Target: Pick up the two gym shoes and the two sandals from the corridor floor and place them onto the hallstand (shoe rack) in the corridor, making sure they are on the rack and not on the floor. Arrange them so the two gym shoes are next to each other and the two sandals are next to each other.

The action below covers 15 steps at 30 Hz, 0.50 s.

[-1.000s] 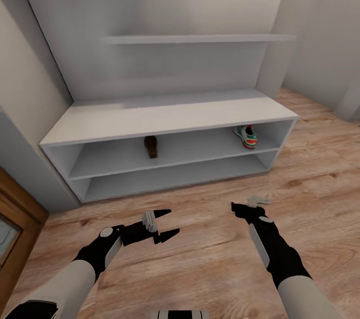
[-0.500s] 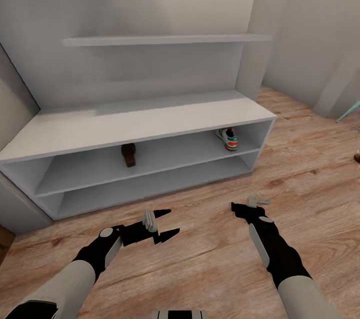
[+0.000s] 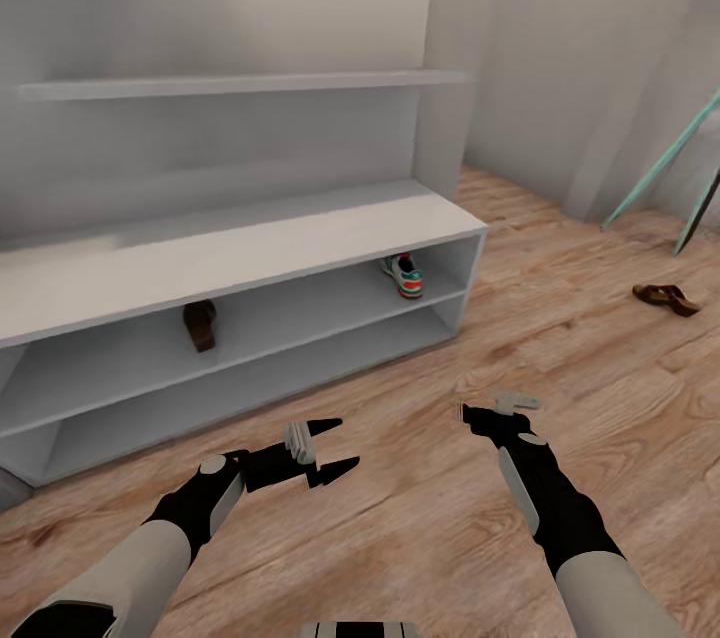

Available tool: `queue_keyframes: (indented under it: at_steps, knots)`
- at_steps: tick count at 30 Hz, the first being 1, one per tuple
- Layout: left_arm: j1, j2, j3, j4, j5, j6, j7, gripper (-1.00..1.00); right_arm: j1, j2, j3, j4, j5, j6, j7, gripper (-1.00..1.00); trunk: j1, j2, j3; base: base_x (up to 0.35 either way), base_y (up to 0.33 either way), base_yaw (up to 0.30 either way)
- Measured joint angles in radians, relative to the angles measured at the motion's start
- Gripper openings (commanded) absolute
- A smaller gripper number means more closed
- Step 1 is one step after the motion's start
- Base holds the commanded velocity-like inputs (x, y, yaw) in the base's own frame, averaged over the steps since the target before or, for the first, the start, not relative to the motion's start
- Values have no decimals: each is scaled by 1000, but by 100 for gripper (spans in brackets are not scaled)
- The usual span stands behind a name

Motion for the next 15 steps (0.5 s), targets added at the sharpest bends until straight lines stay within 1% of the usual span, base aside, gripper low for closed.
queue_keyframes:
  at_steps: [10, 15]
  knots:
    - [0, 0, 0, 0, 0, 0, 0, 100, 0, 0, 0, 0, 0, 0, 0, 100, 0, 0, 5, 0, -1, -284]
    - [0, -1, 0, 0, 0, 0, 1, 100, 0, 0, -2, 0, 0, 0, 0, 100, -2, 1, 26, 0, 0, -284]
